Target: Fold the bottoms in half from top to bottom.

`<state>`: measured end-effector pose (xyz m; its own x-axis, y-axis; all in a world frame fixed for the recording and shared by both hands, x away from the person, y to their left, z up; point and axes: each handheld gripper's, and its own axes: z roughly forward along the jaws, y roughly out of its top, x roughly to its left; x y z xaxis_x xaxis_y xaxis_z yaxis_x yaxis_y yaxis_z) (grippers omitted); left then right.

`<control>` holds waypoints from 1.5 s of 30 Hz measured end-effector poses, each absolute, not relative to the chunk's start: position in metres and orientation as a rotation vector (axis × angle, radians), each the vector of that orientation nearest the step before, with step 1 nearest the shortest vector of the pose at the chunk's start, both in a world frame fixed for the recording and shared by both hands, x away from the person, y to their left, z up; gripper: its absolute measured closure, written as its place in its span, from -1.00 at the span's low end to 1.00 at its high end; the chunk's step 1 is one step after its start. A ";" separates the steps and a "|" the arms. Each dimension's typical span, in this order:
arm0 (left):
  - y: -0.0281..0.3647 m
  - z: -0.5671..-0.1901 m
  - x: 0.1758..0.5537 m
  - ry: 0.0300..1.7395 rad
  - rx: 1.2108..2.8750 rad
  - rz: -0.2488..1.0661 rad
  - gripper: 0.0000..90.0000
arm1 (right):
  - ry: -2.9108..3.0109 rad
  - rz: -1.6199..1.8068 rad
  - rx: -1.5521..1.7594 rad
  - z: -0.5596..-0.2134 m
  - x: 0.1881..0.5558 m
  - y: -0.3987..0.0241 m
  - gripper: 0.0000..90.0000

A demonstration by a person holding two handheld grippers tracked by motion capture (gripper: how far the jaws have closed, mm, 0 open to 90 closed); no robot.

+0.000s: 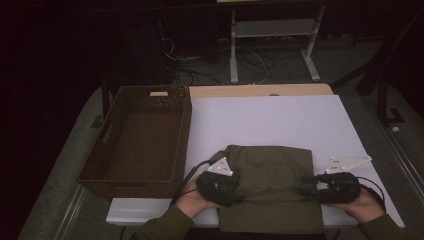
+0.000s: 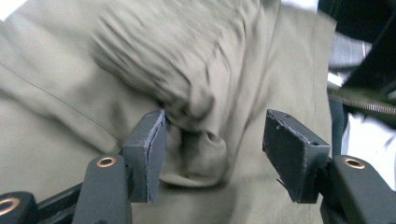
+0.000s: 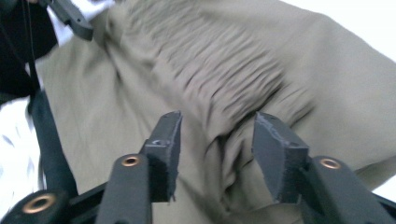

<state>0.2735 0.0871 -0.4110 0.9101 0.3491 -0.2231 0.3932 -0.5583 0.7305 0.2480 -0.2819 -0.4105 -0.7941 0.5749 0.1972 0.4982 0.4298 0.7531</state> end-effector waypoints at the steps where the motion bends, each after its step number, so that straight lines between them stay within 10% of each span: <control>1: 0.090 -0.408 0.275 0.537 2.191 -0.055 -0.11 | 2.563 1.329 0.986 -0.409 0.249 -0.284 0.13; 15: 0.090 -0.413 0.313 0.728 2.117 0.103 0.96 | 2.486 1.193 1.124 -0.417 0.291 -0.289 0.92; 45: 0.068 -0.440 0.314 0.644 2.240 0.058 0.96 | 2.588 1.099 1.197 -0.447 0.302 -0.280 0.97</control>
<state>0.3137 0.0685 -0.4398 0.8701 0.4661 -0.1600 0.4304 -0.5604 0.7076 0.3019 -0.2805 -0.4467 -0.6898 0.6932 0.2089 0.6316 0.4351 0.6417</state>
